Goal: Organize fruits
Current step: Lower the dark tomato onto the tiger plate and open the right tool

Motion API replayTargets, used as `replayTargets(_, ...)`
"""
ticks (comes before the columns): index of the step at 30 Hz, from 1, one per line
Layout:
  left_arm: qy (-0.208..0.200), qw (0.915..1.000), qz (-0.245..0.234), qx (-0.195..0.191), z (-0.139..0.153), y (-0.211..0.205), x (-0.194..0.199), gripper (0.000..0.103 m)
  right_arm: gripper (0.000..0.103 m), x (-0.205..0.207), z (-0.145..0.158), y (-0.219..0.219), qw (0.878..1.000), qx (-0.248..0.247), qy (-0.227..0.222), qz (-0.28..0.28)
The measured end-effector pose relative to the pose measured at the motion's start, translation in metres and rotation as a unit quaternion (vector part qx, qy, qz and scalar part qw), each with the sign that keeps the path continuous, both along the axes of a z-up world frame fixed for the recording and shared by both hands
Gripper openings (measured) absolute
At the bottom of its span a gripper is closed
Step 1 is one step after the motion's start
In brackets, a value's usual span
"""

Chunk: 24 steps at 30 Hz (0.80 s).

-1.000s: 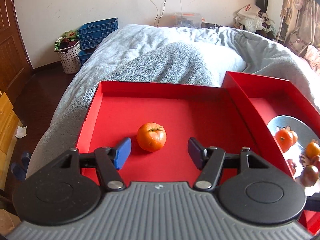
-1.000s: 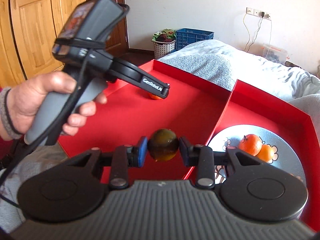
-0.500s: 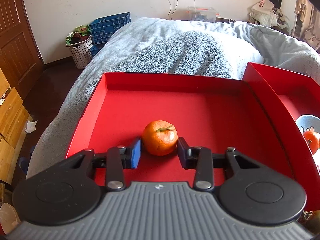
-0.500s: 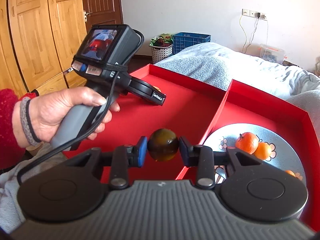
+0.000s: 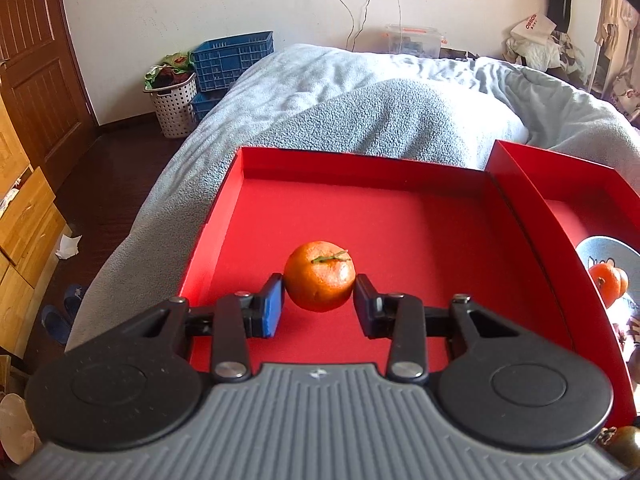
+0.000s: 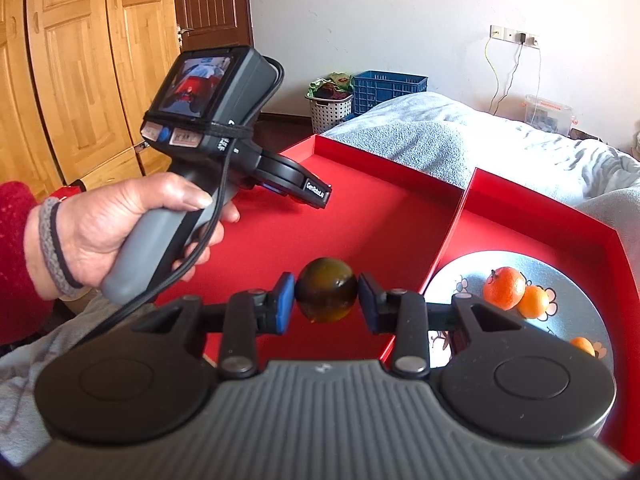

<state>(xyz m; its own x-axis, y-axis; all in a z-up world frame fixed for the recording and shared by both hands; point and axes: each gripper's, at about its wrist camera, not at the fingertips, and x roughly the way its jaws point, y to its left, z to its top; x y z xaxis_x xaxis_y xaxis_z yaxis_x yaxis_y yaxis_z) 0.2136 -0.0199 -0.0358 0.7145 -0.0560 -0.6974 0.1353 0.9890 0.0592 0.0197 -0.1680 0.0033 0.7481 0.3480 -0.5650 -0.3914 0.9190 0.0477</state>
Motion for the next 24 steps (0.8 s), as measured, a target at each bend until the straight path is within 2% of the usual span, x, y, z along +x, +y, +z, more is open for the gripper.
replayTargets(15, -0.034, 0.9989, -0.03, -0.01, 0.037, -0.001, -0.063, 0.043, 0.038, -0.025, 0.008, -0.029, 0.999, 0.023, -0.013, -0.034)
replayTargets(19, -0.04, 0.9982, -0.043, -0.013, 0.045, -0.006, -0.079, 0.043, 0.038, -0.024, 0.003, -0.05, 0.997, 0.025, -0.014, -0.068)
replayTargets(24, -0.048, 0.9959, -0.072, -0.024, 0.055, -0.022, -0.096, 0.043, 0.038, -0.011, -0.015, -0.092, 0.989, 0.021, 0.009, -0.146)
